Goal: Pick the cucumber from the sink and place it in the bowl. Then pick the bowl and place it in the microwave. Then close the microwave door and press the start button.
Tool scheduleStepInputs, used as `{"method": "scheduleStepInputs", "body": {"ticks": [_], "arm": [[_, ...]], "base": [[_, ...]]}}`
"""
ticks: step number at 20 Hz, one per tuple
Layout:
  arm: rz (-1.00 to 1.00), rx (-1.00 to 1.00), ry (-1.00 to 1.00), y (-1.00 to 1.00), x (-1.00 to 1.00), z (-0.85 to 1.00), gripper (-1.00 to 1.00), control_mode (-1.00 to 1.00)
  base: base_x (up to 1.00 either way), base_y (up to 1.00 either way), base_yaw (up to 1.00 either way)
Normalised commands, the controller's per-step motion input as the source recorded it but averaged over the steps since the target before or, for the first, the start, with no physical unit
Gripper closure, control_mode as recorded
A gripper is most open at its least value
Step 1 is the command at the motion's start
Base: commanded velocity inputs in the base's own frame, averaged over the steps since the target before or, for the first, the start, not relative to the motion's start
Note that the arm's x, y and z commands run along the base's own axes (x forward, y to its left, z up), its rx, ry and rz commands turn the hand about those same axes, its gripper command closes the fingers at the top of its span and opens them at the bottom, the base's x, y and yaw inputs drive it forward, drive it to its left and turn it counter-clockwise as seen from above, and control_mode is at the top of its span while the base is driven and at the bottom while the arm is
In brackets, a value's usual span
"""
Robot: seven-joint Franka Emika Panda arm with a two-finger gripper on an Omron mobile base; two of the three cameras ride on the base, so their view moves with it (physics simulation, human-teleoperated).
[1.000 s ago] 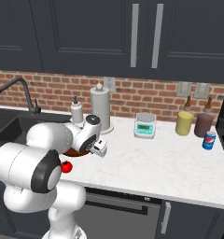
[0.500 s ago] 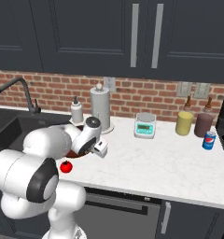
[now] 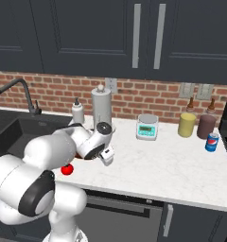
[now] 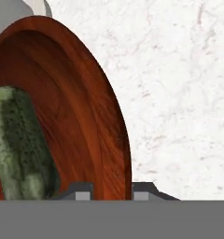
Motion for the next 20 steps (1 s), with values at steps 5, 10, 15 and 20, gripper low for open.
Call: {"method": "scheduleStepInputs", "body": {"ticks": [5,10,15,20], "arm": [[-0.24,0.18,0.13,-0.36,-0.04,0.39,1.0,-1.0],[-0.24,0.16,0.0,-0.13,-0.25,0.33,1.0,-1.0],[-0.26,0.06,-0.15,-0.01,-0.24,0.38,1.0,-1.0],[-0.24,0.0,-0.06,0.03,-0.16,0.46,1.0,-1.0]], "base": [[0.0,0.0,0.0],[0.0,0.0,0.0],[0.0,0.0,0.0],[0.0,0.0,0.0]]}}
